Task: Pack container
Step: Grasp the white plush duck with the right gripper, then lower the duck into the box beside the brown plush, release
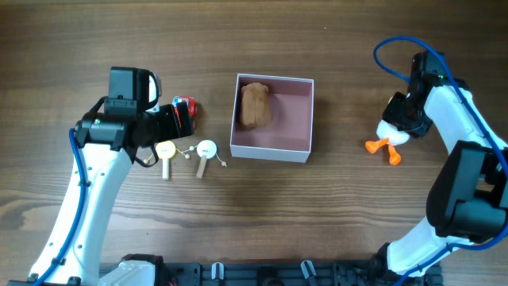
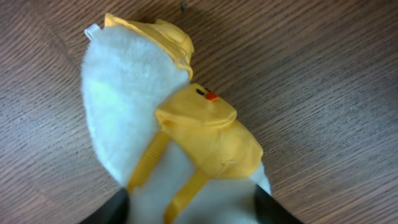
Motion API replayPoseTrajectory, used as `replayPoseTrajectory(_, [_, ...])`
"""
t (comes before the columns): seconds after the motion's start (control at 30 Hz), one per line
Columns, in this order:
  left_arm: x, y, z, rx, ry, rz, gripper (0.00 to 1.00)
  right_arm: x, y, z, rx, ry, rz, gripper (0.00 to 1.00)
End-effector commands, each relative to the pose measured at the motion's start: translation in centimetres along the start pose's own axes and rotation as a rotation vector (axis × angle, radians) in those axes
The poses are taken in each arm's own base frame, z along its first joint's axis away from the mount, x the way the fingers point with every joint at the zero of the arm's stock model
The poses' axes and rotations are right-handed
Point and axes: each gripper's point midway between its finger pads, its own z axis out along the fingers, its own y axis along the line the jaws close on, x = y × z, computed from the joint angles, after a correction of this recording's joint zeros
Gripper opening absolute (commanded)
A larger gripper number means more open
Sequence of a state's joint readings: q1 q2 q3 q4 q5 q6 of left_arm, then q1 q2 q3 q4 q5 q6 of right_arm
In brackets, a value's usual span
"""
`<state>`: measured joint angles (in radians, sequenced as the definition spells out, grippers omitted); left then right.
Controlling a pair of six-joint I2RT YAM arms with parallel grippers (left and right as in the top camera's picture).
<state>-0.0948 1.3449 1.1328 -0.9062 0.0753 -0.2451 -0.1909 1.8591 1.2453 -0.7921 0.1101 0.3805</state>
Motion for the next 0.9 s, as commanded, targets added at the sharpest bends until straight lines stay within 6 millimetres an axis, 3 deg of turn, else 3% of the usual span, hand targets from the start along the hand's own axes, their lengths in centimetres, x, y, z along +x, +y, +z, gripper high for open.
replayPoseTrajectory(0.0, [-0.7,0.1,-0.4,-0.004,-0.018,0.008,1.00,0.3,0.5,-1.7,-0.044,-0.010,0.000,0.11])
replayPoseTrajectory(0.1, [-0.7,0.1,-0.4,-0.004,-0.018,0.008,1.00,-0.3,1.9,-5.8,-0.167,-0.084,0.002,0.04])
replayPoseTrajectory(0.23, [-0.7,0.1,-0.4,-0.004,-0.018,0.008,1.00,0.9,5.3,-13.8,-0.381,-0.211,-0.079,0.04])
replayPoseTrajectory(0.33, [-0.7,0.1,-0.4,-0.004,-0.018,0.008,1.00,3.8,8.4,-20.2,-0.518,-0.319,-0.195,0.04])
replayPoseTrajectory(0.47, [-0.7,0.1,-0.4,-0.004,-0.018,0.008,1.00,7.9,12.8,-23.7,-0.639,-0.332,-0.271,0.04])
replayPoseTrajectory(0.53, [-0.7,0.1,-0.4,-0.004,-0.018,0.008,1.00,9.0,14.7,-23.2,-0.627,-0.325,-0.286,0.04])
replayPoseTrajectory(0.6, [-0.7,0.1,-0.4,-0.004,-0.018,0.008,1.00,9.2,15.9,-21.5,-0.553,-0.324,-0.253,0.04])
replayPoseTrajectory(0.87, [-0.7,0.1,-0.4,-0.004,-0.018,0.008,1.00,9.6,22.6,-9.1,-0.401,-0.195,-0.253,0.04])
